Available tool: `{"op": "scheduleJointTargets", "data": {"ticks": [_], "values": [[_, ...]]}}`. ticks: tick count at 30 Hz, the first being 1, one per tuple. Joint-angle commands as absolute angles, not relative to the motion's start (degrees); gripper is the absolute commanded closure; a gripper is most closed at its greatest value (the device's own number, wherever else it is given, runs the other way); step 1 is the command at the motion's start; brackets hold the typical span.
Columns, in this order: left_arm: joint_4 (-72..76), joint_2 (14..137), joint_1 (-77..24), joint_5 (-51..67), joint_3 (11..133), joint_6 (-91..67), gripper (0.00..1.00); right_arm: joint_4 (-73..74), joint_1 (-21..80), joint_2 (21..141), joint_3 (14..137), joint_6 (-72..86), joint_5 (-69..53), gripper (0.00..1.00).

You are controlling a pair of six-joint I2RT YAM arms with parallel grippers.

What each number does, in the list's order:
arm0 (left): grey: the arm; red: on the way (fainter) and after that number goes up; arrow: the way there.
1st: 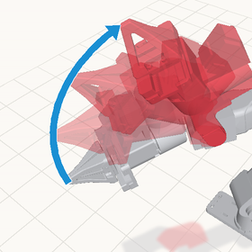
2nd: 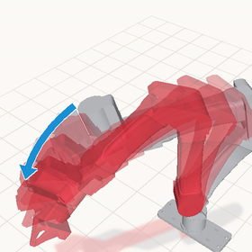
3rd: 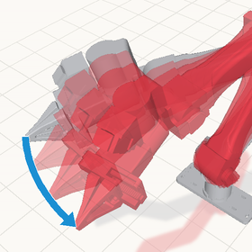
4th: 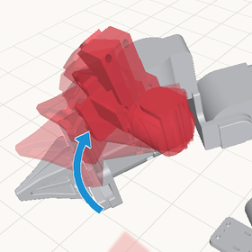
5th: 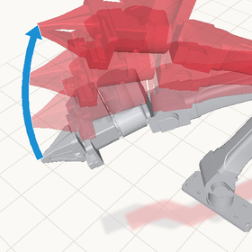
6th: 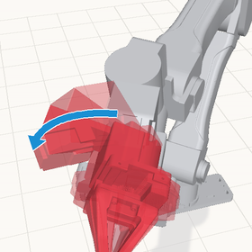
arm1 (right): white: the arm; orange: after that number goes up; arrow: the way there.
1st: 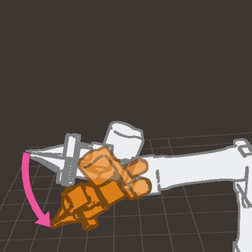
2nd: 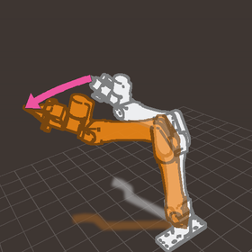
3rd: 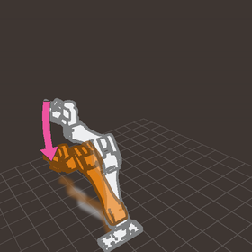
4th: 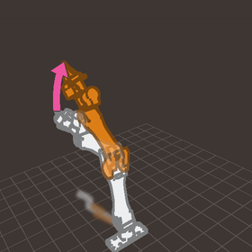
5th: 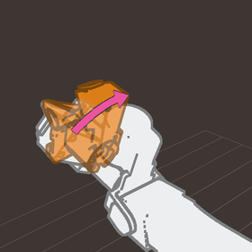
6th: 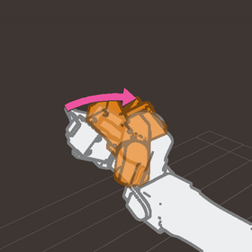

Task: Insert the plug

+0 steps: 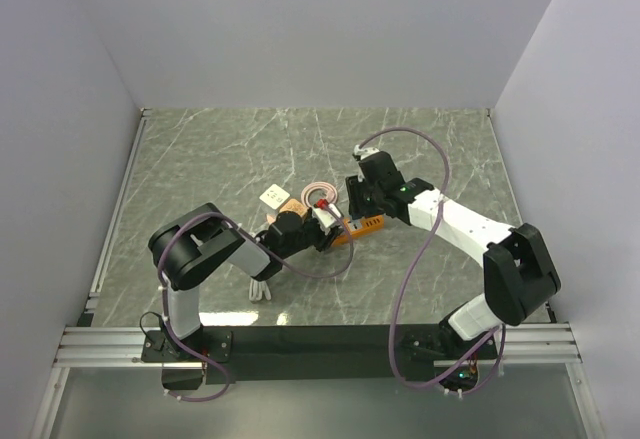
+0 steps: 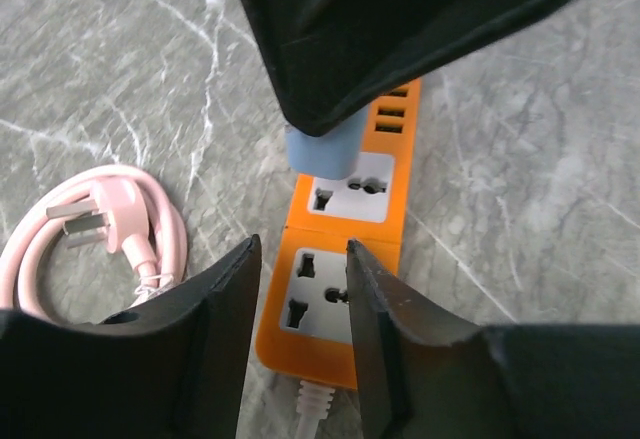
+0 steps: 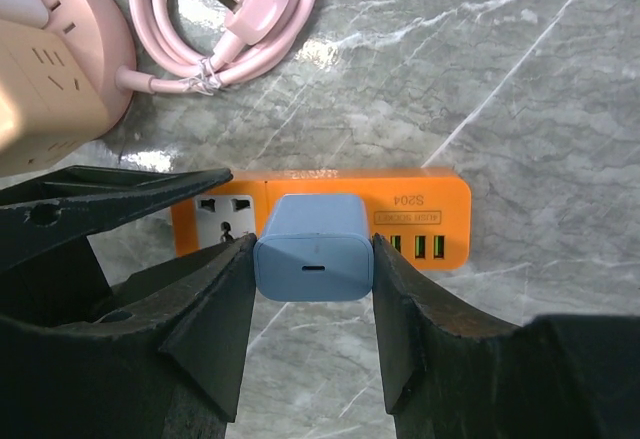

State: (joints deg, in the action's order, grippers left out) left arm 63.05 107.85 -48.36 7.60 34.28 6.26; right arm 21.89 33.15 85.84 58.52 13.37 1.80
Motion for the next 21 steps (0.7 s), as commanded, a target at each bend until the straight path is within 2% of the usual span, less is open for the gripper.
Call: {"op": "scheduleJointTargets", "data": {"ticks": [1,21], "values": [[63.02,108.63,-48.51,5.19,36.12,6.06,0.56,20.30,33.84,86.48,58.54,13.10,1.32,1.00],[62.58,109.42,-48.51,4.13,36.47,6.24,0.64,20.83,36.12,90.79,60.47,12.74,3.16,1.00]]}}
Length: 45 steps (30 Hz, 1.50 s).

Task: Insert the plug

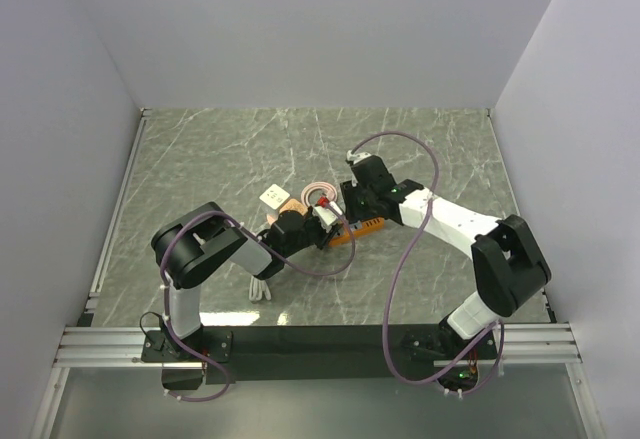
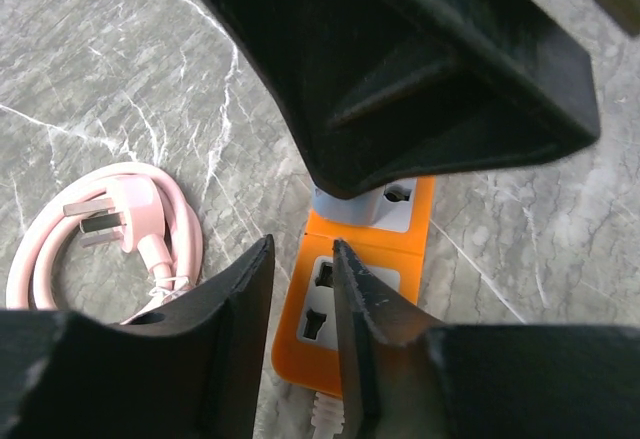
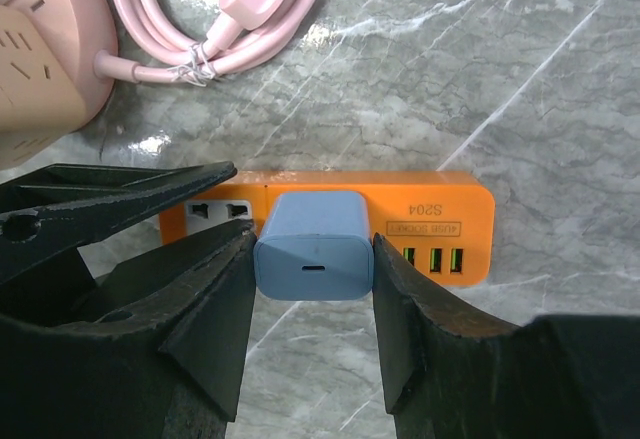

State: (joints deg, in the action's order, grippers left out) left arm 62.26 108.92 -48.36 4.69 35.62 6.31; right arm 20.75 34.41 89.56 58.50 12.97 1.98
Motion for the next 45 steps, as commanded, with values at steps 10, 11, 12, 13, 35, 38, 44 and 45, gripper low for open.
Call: {"op": "scheduleJointTargets", "data": {"ticks": [10,11,12,13,35,38,44,45], "values": [[62.31,109.07,-48.52,3.69,36.21,6.42,0.68,21.18,38.93,95.09,60.91,14.41,6.15,1.00],[62.23,109.07,-48.52,3.60,36.21,6.42,0.68,21.27,39.28,95.53,61.00,14.50,6.24,1.00],[62.40,109.07,-48.52,3.60,36.12,6.42,0.68,21.36,39.29,95.89,61.34,14.50,6.41,1.00],[62.49,109.07,-48.52,3.60,36.12,6.33,0.69,21.44,39.37,96.93,61.61,14.59,6.59,1.00],[56.87,95.81,-48.52,6.06,32.17,3.61,0.46,19.51,39.37,86.23,58.36,15.56,5.27,0.86],[55.20,93.18,-48.52,7.21,32.08,2.99,0.40,19.07,39.20,84.64,58.01,15.47,5.45,0.72],[52.21,87.03,-48.51,6.42,30.85,0.79,0.31,17.32,38.76,81.57,57.13,14.77,4.13,0.33],[51.34,86.23,-48.43,6.50,30.68,0.53,0.30,17.14,38.59,81.21,56.95,14.68,4.13,0.33]]}}
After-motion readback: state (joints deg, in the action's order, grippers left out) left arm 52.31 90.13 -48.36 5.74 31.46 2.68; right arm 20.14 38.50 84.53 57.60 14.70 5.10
